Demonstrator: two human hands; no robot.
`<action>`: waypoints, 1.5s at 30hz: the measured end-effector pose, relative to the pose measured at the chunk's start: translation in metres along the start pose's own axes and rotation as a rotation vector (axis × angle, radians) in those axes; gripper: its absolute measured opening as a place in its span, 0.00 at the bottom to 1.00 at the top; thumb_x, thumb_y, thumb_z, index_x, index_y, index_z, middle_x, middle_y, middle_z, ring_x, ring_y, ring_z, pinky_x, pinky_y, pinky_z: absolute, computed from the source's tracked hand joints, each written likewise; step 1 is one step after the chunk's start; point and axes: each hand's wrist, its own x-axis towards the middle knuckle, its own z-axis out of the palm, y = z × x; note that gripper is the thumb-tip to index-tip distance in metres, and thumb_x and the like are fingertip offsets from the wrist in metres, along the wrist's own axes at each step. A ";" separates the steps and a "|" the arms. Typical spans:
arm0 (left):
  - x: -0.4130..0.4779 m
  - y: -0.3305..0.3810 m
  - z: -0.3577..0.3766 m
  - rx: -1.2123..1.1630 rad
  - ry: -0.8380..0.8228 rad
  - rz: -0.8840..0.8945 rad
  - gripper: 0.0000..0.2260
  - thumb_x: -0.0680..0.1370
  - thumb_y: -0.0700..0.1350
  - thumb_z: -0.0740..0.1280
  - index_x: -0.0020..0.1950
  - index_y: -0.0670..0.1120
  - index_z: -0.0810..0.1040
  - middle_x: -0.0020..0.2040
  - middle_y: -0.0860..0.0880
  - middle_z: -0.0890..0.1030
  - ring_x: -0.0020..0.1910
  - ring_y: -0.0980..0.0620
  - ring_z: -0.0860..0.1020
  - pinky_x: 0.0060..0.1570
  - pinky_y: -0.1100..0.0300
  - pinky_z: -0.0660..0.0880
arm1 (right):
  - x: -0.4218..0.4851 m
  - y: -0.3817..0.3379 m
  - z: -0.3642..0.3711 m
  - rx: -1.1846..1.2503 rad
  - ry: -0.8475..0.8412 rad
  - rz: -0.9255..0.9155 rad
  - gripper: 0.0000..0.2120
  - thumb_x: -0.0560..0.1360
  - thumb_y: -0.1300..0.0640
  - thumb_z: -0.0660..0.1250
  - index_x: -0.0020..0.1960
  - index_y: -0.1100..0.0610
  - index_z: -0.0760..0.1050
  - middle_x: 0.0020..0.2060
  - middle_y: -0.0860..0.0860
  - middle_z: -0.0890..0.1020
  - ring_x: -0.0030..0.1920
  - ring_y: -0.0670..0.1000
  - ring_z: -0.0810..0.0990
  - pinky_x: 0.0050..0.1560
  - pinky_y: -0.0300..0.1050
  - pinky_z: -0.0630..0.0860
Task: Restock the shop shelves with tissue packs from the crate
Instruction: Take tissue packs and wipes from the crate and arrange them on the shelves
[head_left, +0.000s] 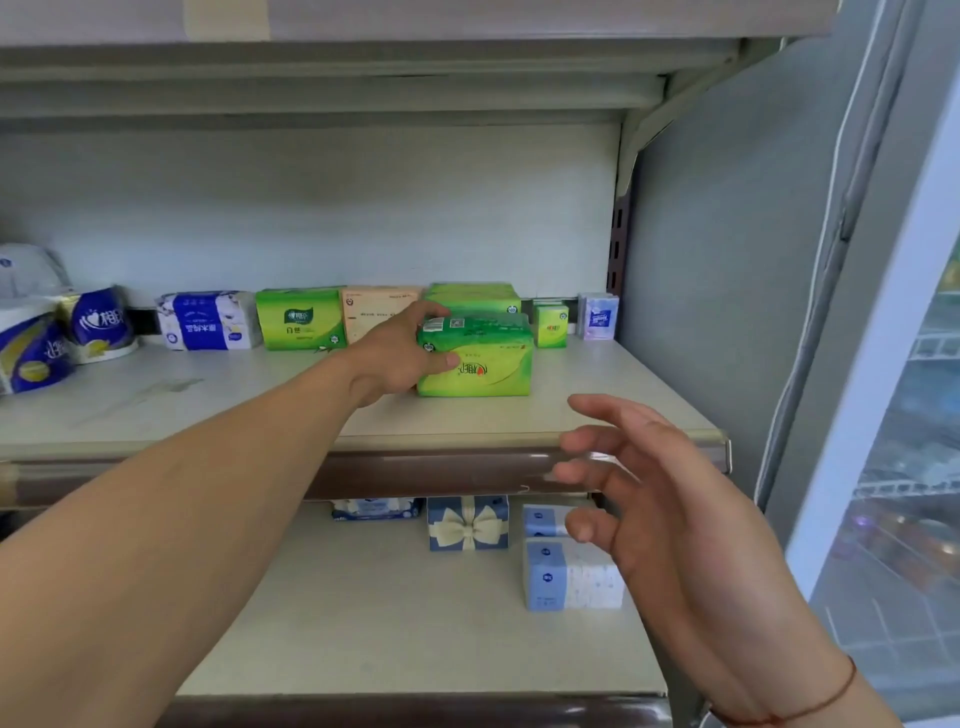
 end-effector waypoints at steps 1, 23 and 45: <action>-0.001 -0.002 0.002 -0.003 0.013 -0.001 0.29 0.78 0.47 0.75 0.76 0.56 0.68 0.66 0.52 0.70 0.60 0.50 0.72 0.57 0.57 0.74 | -0.001 0.001 0.000 0.009 -0.007 -0.007 0.18 0.75 0.49 0.65 0.60 0.57 0.83 0.49 0.57 0.81 0.48 0.55 0.79 0.33 0.47 0.73; -0.193 0.067 -0.032 -0.182 0.230 0.173 0.03 0.82 0.48 0.68 0.53 0.52 0.81 0.46 0.50 0.83 0.46 0.52 0.84 0.49 0.53 0.84 | -0.050 0.004 0.028 -0.066 -0.061 -0.129 0.14 0.81 0.56 0.62 0.60 0.61 0.82 0.51 0.59 0.81 0.49 0.55 0.78 0.37 0.51 0.72; -0.447 -0.231 0.126 -0.225 0.010 -0.438 0.05 0.81 0.48 0.69 0.47 0.57 0.82 0.42 0.52 0.84 0.43 0.53 0.82 0.50 0.49 0.80 | -0.180 0.263 -0.028 -0.562 -0.053 0.614 0.09 0.80 0.60 0.66 0.50 0.57 0.85 0.41 0.53 0.84 0.43 0.51 0.80 0.38 0.44 0.75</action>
